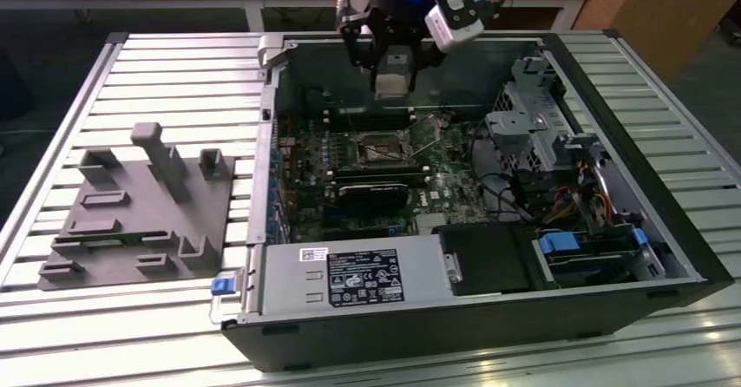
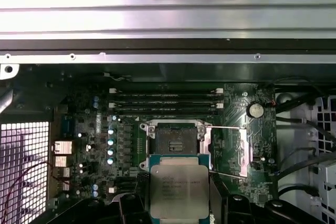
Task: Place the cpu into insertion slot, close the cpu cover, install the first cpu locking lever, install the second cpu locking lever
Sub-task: 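Place the cpu into insertion slot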
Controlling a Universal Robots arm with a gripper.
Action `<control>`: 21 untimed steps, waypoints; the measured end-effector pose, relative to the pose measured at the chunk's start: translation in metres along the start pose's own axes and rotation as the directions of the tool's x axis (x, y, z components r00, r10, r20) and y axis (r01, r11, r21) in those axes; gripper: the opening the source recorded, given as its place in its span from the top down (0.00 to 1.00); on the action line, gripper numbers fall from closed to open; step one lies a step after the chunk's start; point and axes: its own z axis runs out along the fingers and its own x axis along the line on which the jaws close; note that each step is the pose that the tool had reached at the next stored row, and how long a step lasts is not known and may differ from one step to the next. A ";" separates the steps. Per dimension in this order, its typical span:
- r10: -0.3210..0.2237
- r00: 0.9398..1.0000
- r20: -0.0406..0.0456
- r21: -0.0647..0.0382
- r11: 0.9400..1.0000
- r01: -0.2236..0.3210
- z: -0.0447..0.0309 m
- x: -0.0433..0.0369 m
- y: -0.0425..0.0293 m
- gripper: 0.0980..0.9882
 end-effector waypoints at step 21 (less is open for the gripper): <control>0.000 1.000 0.002 0.003 1.000 0.000 0.0318 -0.0006 0.0001 0.50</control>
